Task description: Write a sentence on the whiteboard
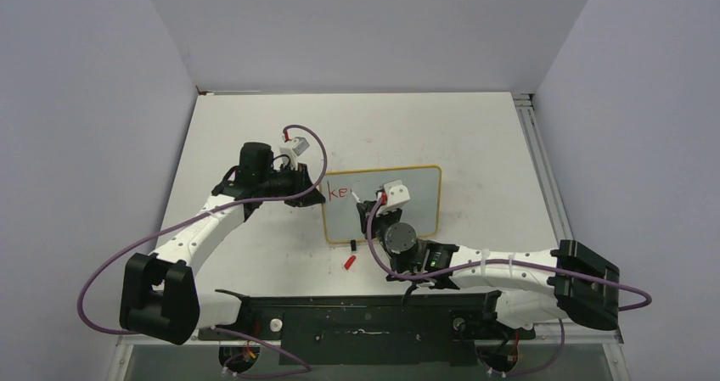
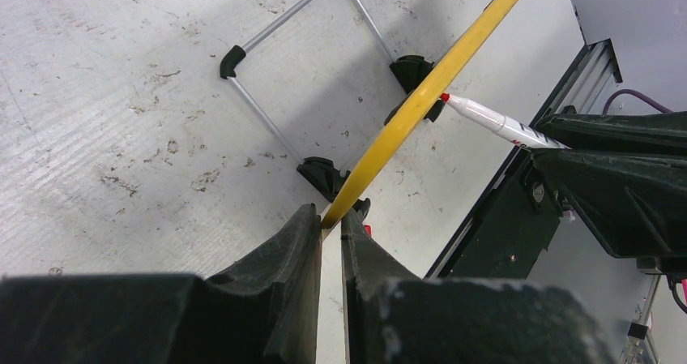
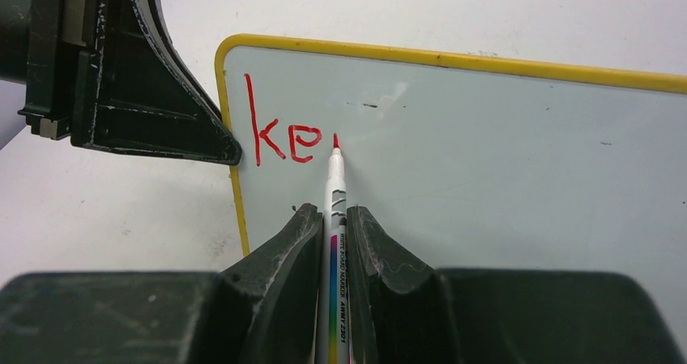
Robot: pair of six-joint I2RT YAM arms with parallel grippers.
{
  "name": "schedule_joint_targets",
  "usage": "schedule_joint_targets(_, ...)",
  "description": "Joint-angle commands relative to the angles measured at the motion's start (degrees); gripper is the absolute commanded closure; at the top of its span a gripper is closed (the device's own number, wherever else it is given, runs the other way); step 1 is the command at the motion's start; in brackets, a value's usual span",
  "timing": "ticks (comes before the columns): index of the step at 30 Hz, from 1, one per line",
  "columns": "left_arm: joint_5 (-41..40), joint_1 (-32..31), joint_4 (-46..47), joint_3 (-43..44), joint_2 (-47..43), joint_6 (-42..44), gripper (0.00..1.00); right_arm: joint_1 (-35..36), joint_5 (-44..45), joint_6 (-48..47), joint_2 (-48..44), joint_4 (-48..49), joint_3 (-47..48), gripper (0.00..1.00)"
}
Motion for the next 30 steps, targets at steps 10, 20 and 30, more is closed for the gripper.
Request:
schedule_joint_targets(10, 1.2, -0.4, 0.8, 1.9, -1.8, -0.4, 1.00, -0.4, 3.9, 1.5, -2.5, -1.2, -1.6, 0.95)
schedule_joint_targets(20, 1.3, -0.4, 0.8, 1.8, -1.9, -0.4, 1.00, -0.4, 4.4, -0.3, -2.7, 0.2, -0.8, 0.95)
schedule_joint_targets(30, 1.3, -0.4, 0.9, 1.8, -1.7, -0.4, 1.00, -0.4, 4.0, -2.2, -1.4, 2.2, 0.5, 0.95)
